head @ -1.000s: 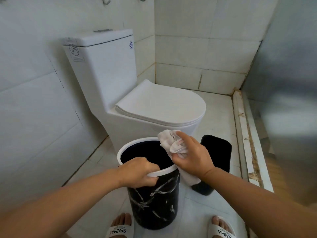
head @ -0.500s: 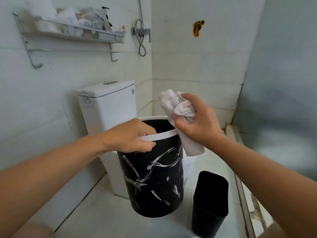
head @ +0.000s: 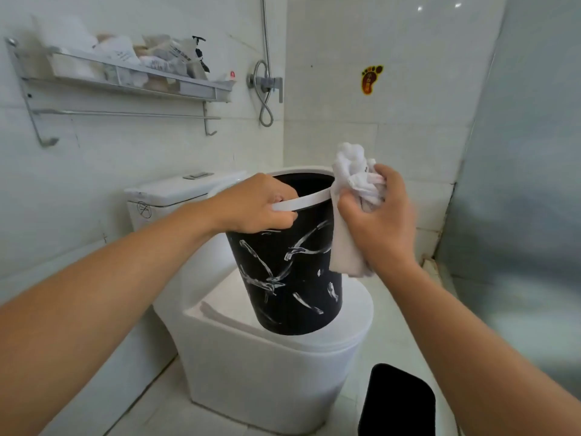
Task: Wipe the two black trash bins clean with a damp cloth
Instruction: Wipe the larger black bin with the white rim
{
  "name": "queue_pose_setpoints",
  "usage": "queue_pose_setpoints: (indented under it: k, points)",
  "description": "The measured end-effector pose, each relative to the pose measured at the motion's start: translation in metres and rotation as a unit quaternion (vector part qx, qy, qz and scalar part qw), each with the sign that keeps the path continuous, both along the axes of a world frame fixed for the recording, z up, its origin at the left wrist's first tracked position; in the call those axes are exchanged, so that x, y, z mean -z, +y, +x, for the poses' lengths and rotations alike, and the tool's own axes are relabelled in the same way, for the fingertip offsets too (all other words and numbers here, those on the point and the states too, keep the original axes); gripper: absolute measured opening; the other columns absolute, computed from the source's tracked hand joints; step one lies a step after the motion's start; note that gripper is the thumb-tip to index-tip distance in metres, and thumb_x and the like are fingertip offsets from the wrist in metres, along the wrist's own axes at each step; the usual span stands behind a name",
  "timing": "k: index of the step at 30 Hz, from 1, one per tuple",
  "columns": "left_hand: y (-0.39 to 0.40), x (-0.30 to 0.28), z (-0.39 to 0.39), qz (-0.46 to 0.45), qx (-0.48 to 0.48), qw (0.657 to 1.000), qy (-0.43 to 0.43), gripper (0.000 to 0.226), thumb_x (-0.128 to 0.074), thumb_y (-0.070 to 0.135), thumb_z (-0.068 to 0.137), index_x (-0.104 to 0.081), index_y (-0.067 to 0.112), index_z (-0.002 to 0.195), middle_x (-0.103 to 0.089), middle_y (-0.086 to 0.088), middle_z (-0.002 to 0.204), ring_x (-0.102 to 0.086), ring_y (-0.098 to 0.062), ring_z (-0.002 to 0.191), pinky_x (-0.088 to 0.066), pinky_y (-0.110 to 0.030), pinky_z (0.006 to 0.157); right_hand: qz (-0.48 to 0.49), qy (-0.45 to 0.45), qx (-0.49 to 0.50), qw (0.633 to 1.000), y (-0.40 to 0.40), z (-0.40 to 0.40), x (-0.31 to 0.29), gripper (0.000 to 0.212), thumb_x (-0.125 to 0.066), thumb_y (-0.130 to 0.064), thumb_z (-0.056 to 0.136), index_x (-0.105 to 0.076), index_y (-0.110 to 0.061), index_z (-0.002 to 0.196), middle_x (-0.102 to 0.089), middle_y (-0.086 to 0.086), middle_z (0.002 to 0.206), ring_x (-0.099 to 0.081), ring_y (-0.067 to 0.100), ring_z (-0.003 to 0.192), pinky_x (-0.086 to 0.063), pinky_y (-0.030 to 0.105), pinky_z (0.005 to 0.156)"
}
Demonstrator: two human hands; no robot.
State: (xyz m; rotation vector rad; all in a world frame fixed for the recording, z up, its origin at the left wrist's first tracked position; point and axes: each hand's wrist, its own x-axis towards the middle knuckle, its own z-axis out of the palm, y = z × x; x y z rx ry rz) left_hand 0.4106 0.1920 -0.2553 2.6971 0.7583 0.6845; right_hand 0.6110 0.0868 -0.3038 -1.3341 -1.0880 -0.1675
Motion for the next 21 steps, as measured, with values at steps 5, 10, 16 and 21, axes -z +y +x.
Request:
queue_pose_setpoints:
  k: [5, 10, 16, 21]
  points:
    - [0.032, 0.010, 0.020, -0.016, -0.020, 0.999, -0.032, 0.022, -0.068, 0.019, 0.092, -0.061, 0.013, 0.072, -0.052, 0.001, 0.061, -0.045, -0.007, 0.057, -0.035, -0.025, 0.057, -0.024, 0.053, 0.014, 0.998, 0.015, 0.013, 0.049, 0.063, -0.078, -0.044, 0.083, -0.053, -0.037, 0.140, -0.064, -0.017, 0.124, -0.063, 0.008, 0.107, -0.055, 0.040, 0.095]
    - [0.060, 0.016, 0.042, -0.014, -0.039, 0.999, -0.001, 0.019, -0.068, 0.023, 0.090, -0.062, 0.020, 0.072, -0.058, 0.005, 0.062, -0.049, -0.007, 0.056, -0.038, -0.028, 0.059, -0.040, 0.059, 0.010, 0.997, 0.040, 0.031, 0.071, 0.062, -0.079, -0.036, 0.082, -0.054, -0.039, 0.138, -0.064, -0.021, 0.121, -0.064, 0.001, 0.101, -0.057, 0.035, 0.090]
    - [0.089, 0.030, 0.058, -0.032, -0.034, 0.999, -0.006, 0.020, -0.068, 0.019, 0.090, -0.060, 0.016, 0.072, -0.053, 0.009, 0.059, -0.045, -0.008, 0.055, -0.035, -0.025, 0.057, -0.092, 0.041, -0.019, 0.995, 0.081, 0.054, 0.066, 0.067, -0.081, -0.041, 0.079, -0.049, -0.037, 0.139, -0.063, -0.019, 0.116, -0.062, 0.006, 0.097, -0.047, 0.027, 0.081]
    - [0.108, 0.033, 0.066, -0.091, -0.007, 0.994, -0.055, 0.028, -0.069, 0.013, 0.092, -0.053, 0.001, 0.073, -0.047, 0.004, 0.061, -0.042, -0.010, 0.057, -0.032, -0.023, 0.055, -0.111, 0.006, -0.044, 0.993, 0.109, 0.056, 0.074, 0.052, -0.073, -0.050, 0.082, -0.053, -0.045, 0.130, -0.065, -0.024, 0.112, -0.063, 0.002, 0.103, -0.055, 0.033, 0.084]
